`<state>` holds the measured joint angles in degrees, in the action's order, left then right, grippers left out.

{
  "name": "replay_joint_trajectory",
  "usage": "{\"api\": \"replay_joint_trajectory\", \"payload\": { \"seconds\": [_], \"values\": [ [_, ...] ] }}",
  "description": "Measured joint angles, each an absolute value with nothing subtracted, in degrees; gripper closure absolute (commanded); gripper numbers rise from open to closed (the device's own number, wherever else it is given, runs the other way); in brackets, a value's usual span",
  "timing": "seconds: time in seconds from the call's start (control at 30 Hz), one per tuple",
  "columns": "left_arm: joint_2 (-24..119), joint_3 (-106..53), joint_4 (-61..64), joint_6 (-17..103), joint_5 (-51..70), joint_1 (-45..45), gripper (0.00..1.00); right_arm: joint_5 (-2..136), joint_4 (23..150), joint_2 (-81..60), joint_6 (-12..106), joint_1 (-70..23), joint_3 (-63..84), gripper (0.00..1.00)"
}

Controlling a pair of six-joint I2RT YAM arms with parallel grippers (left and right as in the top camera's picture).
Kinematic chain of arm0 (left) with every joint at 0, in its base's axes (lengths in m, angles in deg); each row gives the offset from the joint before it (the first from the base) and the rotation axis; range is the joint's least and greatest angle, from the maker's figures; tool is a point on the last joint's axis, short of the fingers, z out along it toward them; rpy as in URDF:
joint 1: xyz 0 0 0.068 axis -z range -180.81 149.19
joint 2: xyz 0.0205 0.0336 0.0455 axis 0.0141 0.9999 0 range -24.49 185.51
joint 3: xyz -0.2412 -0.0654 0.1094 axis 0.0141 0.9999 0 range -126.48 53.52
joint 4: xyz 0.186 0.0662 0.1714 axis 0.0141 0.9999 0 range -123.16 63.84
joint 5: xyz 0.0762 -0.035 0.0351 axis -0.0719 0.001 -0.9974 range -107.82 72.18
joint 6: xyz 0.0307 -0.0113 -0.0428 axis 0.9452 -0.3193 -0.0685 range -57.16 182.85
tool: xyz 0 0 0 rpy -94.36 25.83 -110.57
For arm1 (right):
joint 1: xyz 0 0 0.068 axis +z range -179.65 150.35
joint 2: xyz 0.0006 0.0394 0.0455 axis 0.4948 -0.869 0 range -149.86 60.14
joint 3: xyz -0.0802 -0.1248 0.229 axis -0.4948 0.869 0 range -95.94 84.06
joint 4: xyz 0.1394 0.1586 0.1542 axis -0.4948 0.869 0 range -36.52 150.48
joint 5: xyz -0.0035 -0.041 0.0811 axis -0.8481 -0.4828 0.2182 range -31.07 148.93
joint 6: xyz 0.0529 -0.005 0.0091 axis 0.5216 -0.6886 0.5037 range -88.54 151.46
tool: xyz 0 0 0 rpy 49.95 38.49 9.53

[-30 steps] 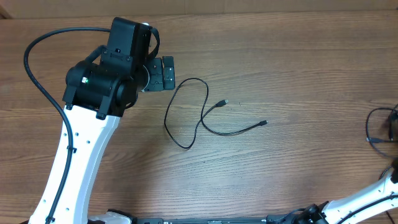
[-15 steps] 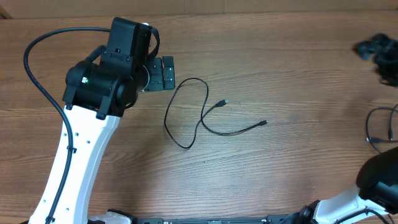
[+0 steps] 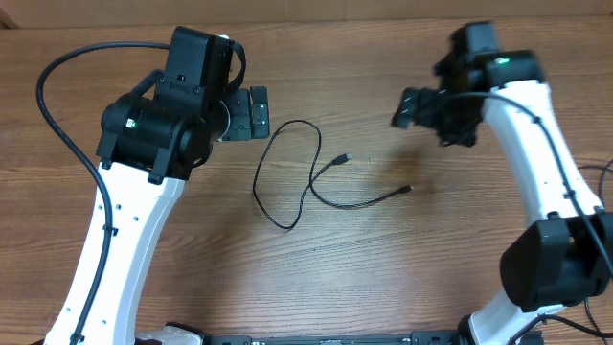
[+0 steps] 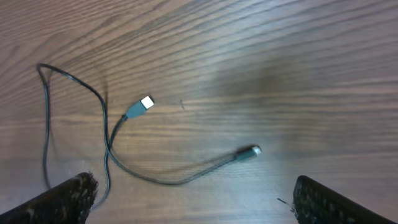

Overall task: Untangle cables
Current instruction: 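Reach the right gripper to the center cable and grasp it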

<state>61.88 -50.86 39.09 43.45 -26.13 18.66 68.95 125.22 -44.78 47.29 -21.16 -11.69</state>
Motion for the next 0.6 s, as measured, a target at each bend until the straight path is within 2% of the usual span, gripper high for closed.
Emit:
{"api": "replay_joint_trajectory", "payload": {
  "seconds": [0.3, 0.6],
  "values": [
    [61.9, -50.9, 39.1, 43.4, -26.1, 18.7, 0.0, 65.0, 109.5, -45.0, 61.3, -2.6, 3.0, 0.0],
    [61.9, -50.9, 39.1, 43.4, -26.1, 18.7, 0.0, 59.9, 101.1, -45.7, 63.9, 7.3, 8.0, 0.0]
  ]
}}
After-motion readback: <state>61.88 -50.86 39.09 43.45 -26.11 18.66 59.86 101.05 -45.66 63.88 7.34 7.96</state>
